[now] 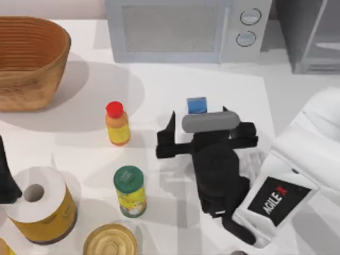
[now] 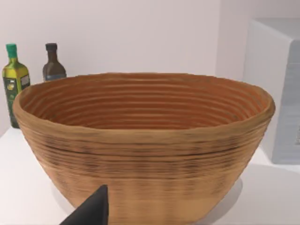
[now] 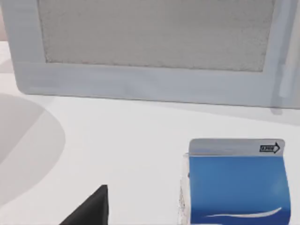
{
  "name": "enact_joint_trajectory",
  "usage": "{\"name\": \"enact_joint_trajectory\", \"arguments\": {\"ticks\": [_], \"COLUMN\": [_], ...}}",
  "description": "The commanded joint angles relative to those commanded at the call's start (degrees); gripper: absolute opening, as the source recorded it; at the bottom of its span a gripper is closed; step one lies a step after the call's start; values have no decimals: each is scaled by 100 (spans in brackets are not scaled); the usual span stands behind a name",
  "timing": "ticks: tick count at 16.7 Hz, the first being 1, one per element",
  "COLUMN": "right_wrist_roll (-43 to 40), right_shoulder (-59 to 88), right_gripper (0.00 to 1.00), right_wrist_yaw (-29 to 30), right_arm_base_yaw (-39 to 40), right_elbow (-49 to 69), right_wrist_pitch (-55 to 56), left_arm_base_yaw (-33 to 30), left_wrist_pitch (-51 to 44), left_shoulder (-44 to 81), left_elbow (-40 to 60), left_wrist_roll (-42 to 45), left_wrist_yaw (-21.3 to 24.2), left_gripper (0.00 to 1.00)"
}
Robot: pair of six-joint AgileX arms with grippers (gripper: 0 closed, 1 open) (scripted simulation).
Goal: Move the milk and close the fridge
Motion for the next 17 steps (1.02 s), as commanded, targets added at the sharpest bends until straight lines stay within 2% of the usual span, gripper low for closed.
{"name": "enact_joint_trajectory", "arguments": {"ticks": [6, 13, 17], "right_wrist_roll": [-3, -79, -81], "right_shoulder": [17, 380, 392], "right_gripper": [100, 100, 100], "right_wrist_yaw": [-6, -391, -404], "right_arm_base_yaw": [18, -396, -409], "right_elbow": [20, 804, 829], "right_wrist_pitch": [-7, -356, -368], "left_arm_base_yaw": [0, 0, 0], "left_wrist_pitch": [0, 0, 0], "left_shoulder": [0, 0, 0], "left_elbow": [0, 0, 0], "left_wrist_roll": [0, 0, 0], "left_wrist_yaw": [0, 0, 0], "left_gripper": [100, 100, 100]}}
